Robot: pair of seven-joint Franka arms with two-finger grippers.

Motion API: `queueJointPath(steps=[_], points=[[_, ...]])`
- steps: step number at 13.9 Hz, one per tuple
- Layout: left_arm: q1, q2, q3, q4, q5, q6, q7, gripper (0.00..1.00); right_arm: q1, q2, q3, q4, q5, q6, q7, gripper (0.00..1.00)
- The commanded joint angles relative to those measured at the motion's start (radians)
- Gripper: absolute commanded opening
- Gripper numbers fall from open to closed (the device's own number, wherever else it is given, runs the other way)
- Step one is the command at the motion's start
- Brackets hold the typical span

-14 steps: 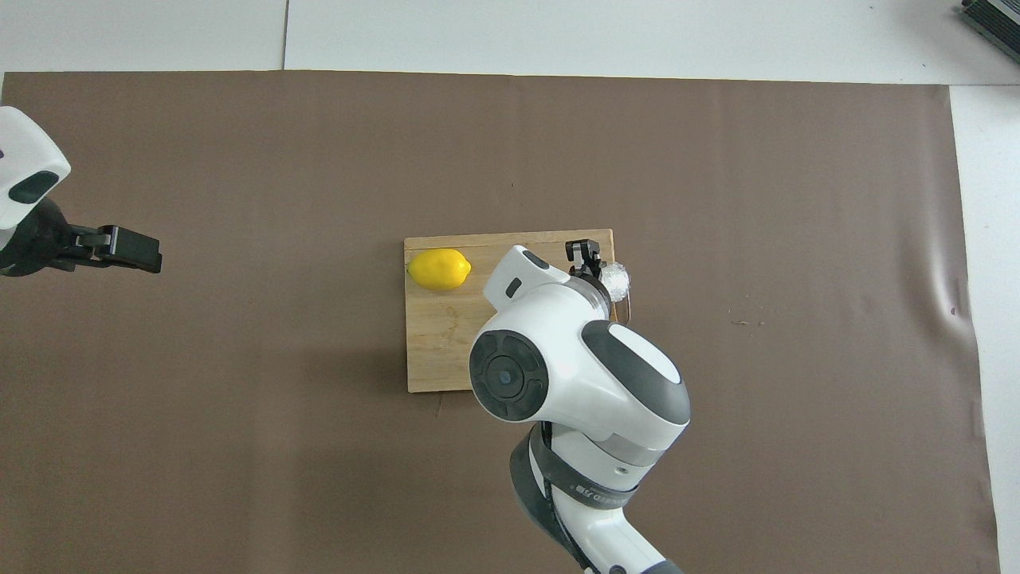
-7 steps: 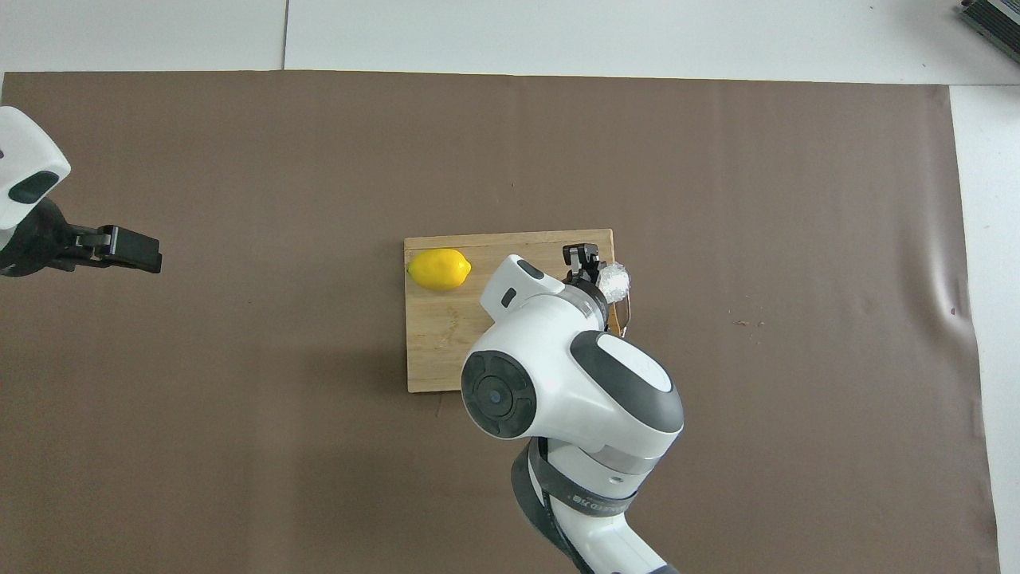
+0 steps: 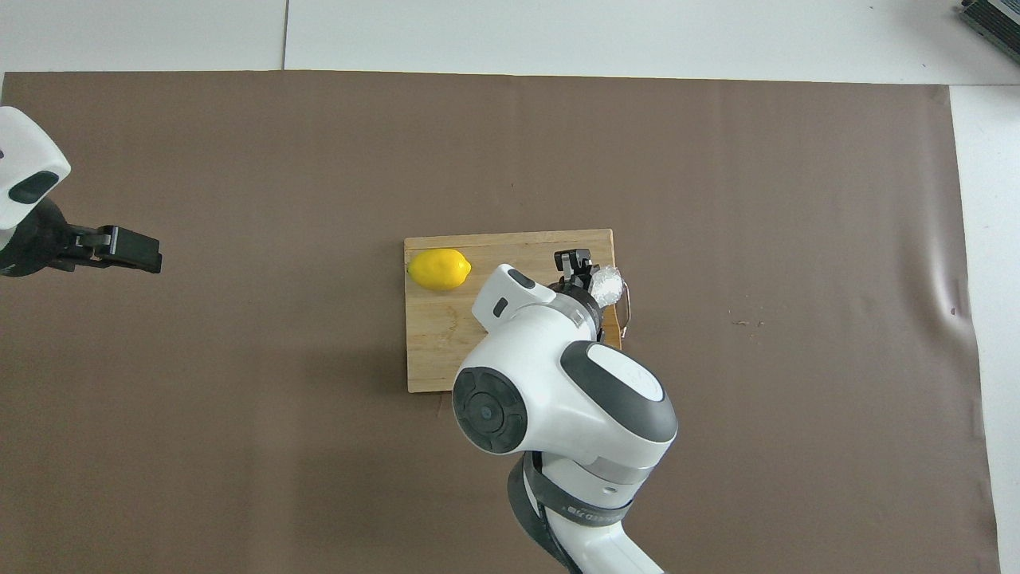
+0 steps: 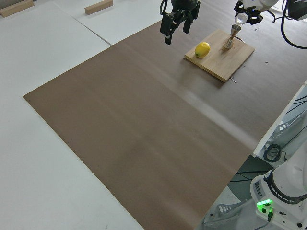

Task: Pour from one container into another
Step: 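Tilt the clear cup over the metal cup with the right gripper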

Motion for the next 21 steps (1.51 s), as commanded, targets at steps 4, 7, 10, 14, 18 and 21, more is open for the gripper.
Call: queueJointPath(steps=[4,7,10,14,18,21], points=[[0.004,-0.015,-0.002,0.003,0.017,-0.018,0.002,1.0,0.013,-0.048,0.005,-0.066,-0.099,0.016,0.084,0.0],[-0.002,-0.015,-0.002,0.003,0.017,-0.019,0.002,1.0,0.015,-0.054,0.005,-0.074,-0.125,0.016,0.098,0.0],[-0.002,-0.015,-0.002,0.003,0.017,-0.019,0.002,1.0,0.03,-0.056,0.005,-0.074,-0.149,0.014,0.099,0.0],[-0.008,-0.013,-0.002,0.003,0.017,0.004,0.005,1.0,0.034,-0.057,0.005,-0.074,-0.168,0.014,0.099,0.0],[-0.024,-0.012,-0.001,-0.001,0.017,0.009,0.0,1.0,0.034,-0.057,0.005,-0.072,-0.196,0.016,0.099,0.0],[-0.036,-0.013,0.008,0.003,0.017,0.01,0.002,1.0,0.033,-0.056,0.005,-0.071,-0.196,0.016,0.101,0.0]])
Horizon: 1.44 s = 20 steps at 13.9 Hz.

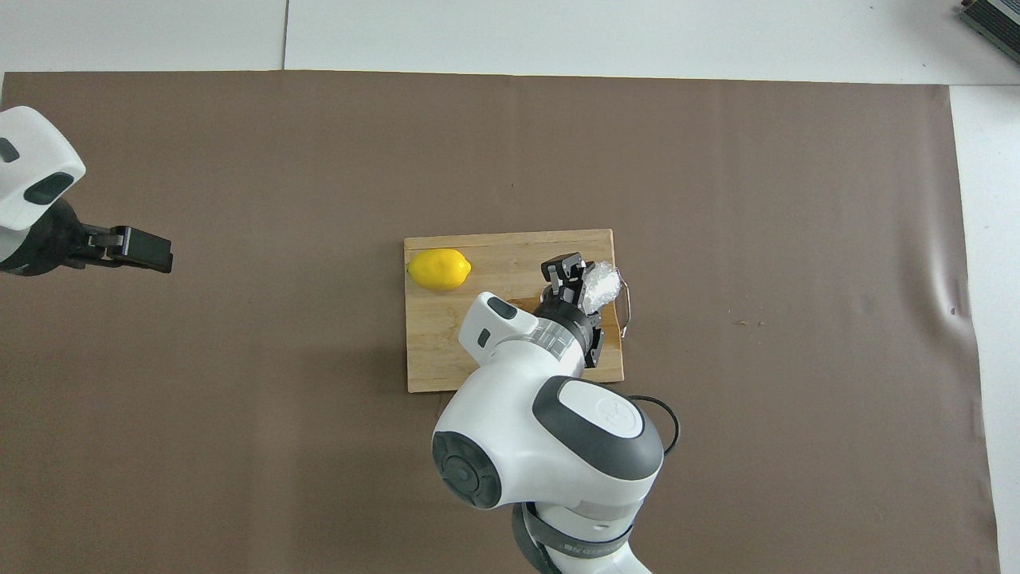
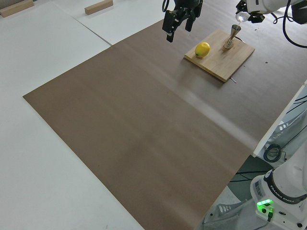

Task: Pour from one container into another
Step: 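Turn the clear cup upright and carry it back off the board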

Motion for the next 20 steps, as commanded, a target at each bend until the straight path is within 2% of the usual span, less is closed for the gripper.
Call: queueJointPath(steps=[1,6,10,12,16,20], points=[[-0.029,-0.01,0.021,0.004,0.017,0.007,0.002,1.0,-0.005,-0.024,0.004,-0.025,-0.033,0.014,0.03,0.0],[-0.049,-0.015,0.032,0.007,0.017,0.007,0.003,1.0,-0.019,-0.01,0.004,0.012,0.002,0.001,0.058,0.0],[-0.037,-0.016,0.029,0.007,0.017,0.007,-0.001,1.0,-0.025,-0.004,0.003,0.03,0.095,-0.003,0.059,0.0],[-0.038,-0.018,0.029,0.004,0.017,-0.001,0.002,1.0,-0.043,0.001,0.003,0.048,0.187,0.001,0.052,0.0],[-0.034,-0.024,0.031,0.001,0.017,-0.003,0.002,1.0,-0.072,0.001,0.003,0.049,0.262,0.017,0.042,0.0],[-0.034,-0.024,0.029,0.001,0.017,-0.003,0.002,1.0,-0.129,0.022,0.003,0.07,0.396,0.034,-0.06,0.0]])
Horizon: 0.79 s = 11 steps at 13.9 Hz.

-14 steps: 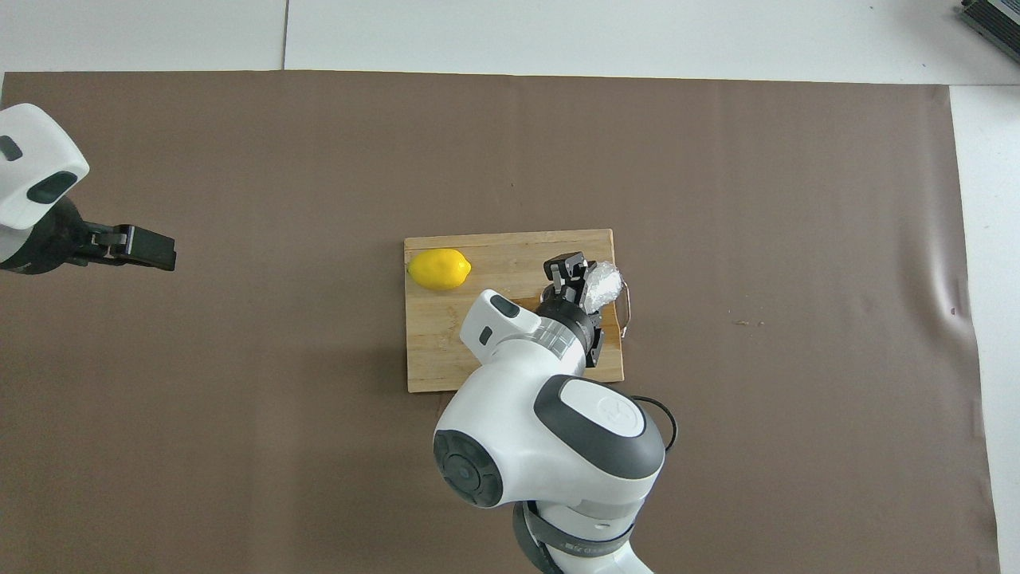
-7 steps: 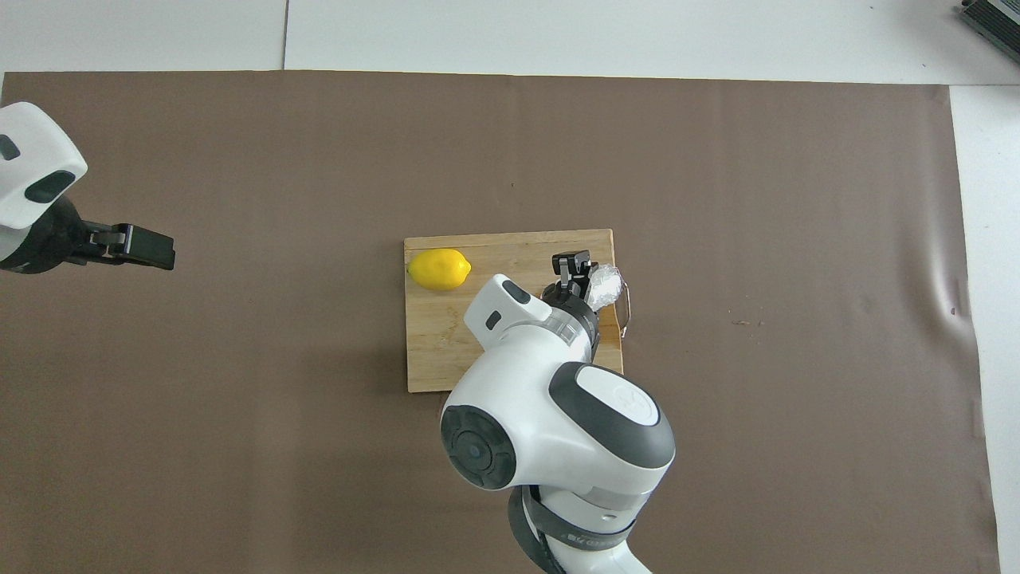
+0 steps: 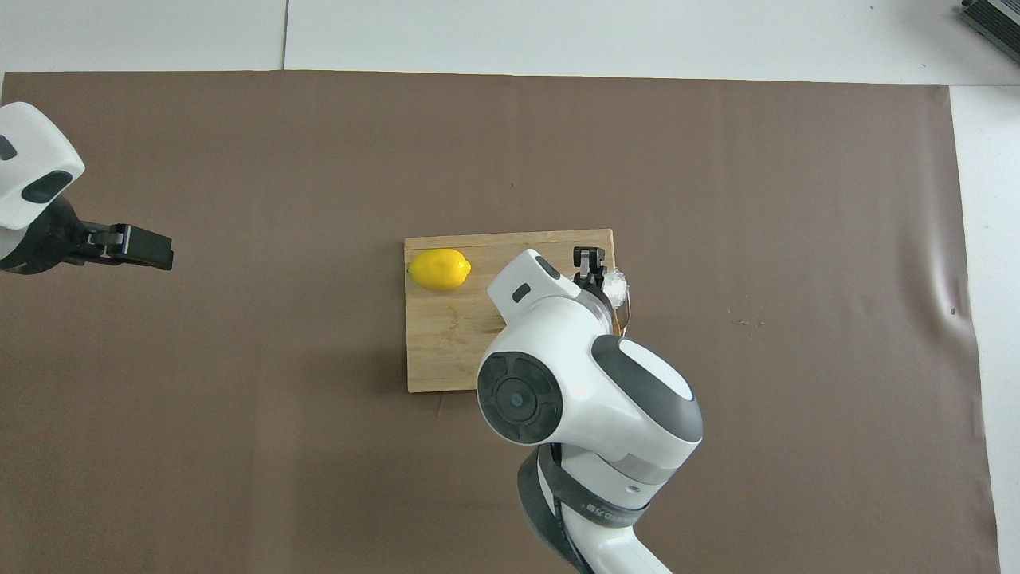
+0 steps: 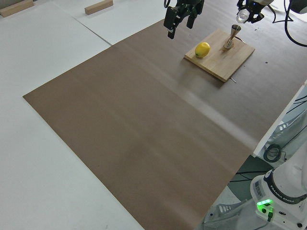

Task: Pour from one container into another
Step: 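Turn the clear cup upright and carry it back off the board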

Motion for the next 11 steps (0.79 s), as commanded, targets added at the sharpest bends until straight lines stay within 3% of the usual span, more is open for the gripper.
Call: queueJointPath(steps=[1,6,11], points=[[-0.006,-0.018,0.008,-0.008,0.017,-0.003,0.002,1.0,-0.055,0.021,0.008,0.027,0.102,0.02,-0.099,0.0],[-0.006,-0.018,0.007,-0.008,0.017,-0.003,0.002,1.0,-0.186,0.039,0.008,0.01,0.276,0.063,-0.359,0.0],[-0.006,-0.018,0.007,-0.008,0.017,-0.003,0.002,1.0,-0.333,0.026,0.008,-0.078,0.503,0.074,-0.646,0.0]])
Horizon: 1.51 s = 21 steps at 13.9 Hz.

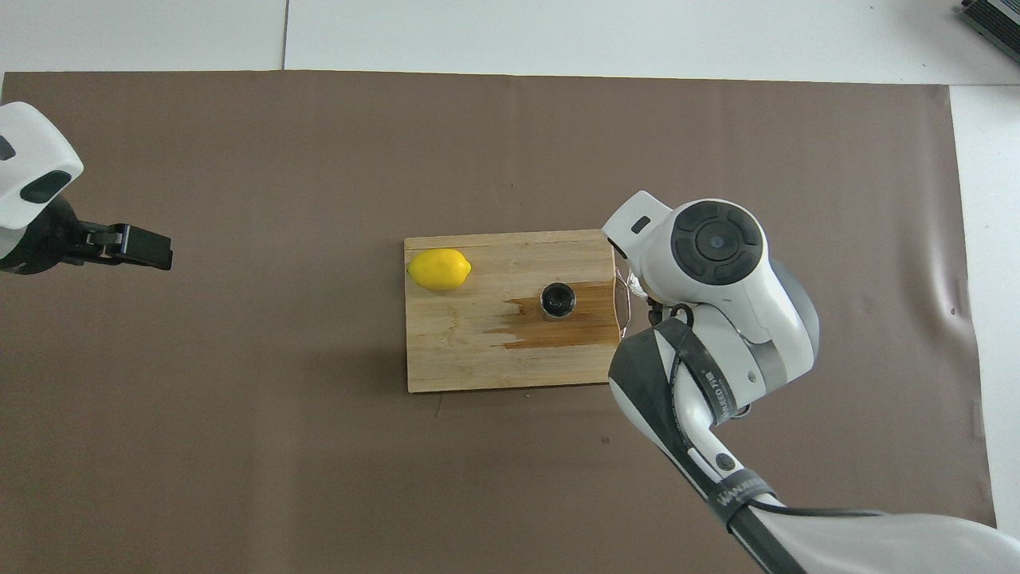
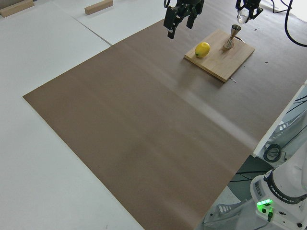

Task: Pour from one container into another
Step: 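Turn the clear cup upright and carry it back off the board, then lower the clear cup to its starting spot and open the right gripper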

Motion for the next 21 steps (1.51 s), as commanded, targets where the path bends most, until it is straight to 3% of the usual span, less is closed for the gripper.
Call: queueJointPath(steps=[1,5,10,13,14,15,19,21], points=[[-0.006,-0.018,0.006,-0.008,0.017,-0.003,0.002,1.0,-0.088,-0.021,0.011,-0.074,0.114,0.051,-0.165,0.0],[-0.006,-0.018,0.006,-0.008,0.017,-0.003,0.002,1.0,-0.214,-0.045,0.011,-0.176,0.246,0.095,-0.37,0.0],[-0.006,-0.018,0.007,-0.008,0.017,-0.003,0.002,1.0,-0.311,-0.071,0.011,-0.296,0.26,0.187,-0.533,0.0],[-0.006,-0.018,0.006,-0.011,0.017,-0.003,0.002,1.0,-0.343,-0.07,0.011,-0.319,0.263,0.211,-0.598,0.0],[-0.006,-0.018,0.006,-0.008,0.017,-0.003,0.002,1.0,-0.345,-0.07,0.011,-0.318,0.264,0.211,-0.599,0.04],[-0.006,-0.018,0.006,-0.008,0.017,-0.003,0.002,1.0,-0.345,-0.07,0.011,-0.316,0.264,0.211,-0.595,0.99],[-0.006,-0.018,0.006,-0.008,0.017,-0.003,0.002,1.0,-0.337,-0.09,0.011,-0.273,0.264,0.178,-0.572,1.0],[-0.006,-0.018,0.006,-0.008,0.017,-0.003,0.002,1.0,-0.333,-0.091,0.011,-0.209,0.264,0.099,-0.537,1.0]])
